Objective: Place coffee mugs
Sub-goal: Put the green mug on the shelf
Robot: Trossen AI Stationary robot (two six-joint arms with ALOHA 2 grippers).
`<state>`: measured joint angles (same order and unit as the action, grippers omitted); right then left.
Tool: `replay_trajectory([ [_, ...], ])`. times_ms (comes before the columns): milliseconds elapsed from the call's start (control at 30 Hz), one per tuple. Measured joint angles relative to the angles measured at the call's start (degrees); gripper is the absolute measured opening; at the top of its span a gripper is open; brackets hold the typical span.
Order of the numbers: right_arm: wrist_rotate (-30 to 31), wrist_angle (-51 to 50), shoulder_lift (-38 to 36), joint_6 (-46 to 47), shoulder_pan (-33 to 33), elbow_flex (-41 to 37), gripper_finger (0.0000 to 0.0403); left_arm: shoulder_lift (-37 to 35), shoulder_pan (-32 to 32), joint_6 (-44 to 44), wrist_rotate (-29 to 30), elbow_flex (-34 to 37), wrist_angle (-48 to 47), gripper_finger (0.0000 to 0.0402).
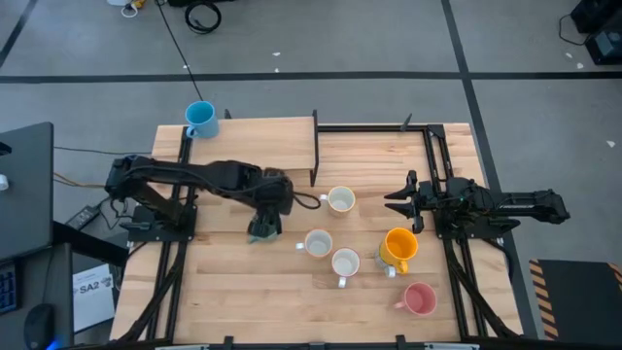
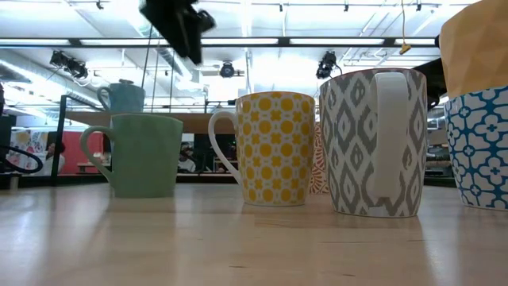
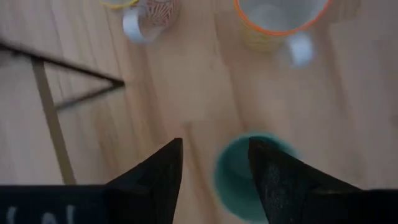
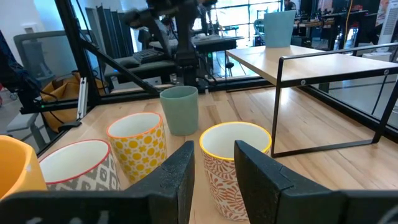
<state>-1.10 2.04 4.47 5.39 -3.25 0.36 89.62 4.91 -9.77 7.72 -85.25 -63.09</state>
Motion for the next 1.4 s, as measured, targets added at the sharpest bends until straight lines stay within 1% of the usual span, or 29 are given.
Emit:
replay_trajectory([
  [133,0.0,0.0,0.0,0.0,0.0,0.0,0.0119,0.0,3.4,11.9,0.1,-3.3,-9.2,0.0188],
  [233,0.0,0.0,0.0,0.0,0.0,0.0,0.0119,0.0,7.1,20.7,-0.1,-3.5,-15.7,0.0188],
  [333,0.0,0.0,0.0,0.0,0.0,0.0,0.0119,0.0,11.6,29.8,-0.1,-1.9,-20.0,0.0188],
  [467,0.0,0.0,0.0,0.0,0.0,0.0,0.0119,0.0,18.2,36.4,0.0,2.8,-20.3,0.0188],
  [567,0.0,0.0,0.0,0.0,0.0,0.0,0.0119,0.0,22.5,41.3,0.3,7.2,-18.3,0.0188],
  [667,0.0,0.0,0.0,0.0,0.0,0.0,0.0119,0.0,25.3,45.7,1.6,12.3,-12.3,0.0188],
  [800,0.0,0.0,0.0,0.0,0.0,0.0,0.0119,0.0,27.4,51.8,5.1,17.9,-6.2,0.0188],
  [933,0.0,0.0,0.0,0.0,0.0,0.0,0.0119,0.0,27.8,59.6,9.3,22.4,-3.3,0.0188],
  [1067,0.0,0.0,0.0,0.0,0.0,0.0,0.0119,0.0,27.7,66.2,13.4,25.4,0.0,0.0188],
  [1133,0.0,0.0,0.0,0.0,0.0,0.0,0.0119,0.0,27.4,67.9,14.4,26.3,2.1,0.0188],
  [1400,0.0,0.0,0.0,0.0,0.0,0.0,0.0119,0.0,26.4,69.8,18.3,26.8,5.9,0.0188],
])
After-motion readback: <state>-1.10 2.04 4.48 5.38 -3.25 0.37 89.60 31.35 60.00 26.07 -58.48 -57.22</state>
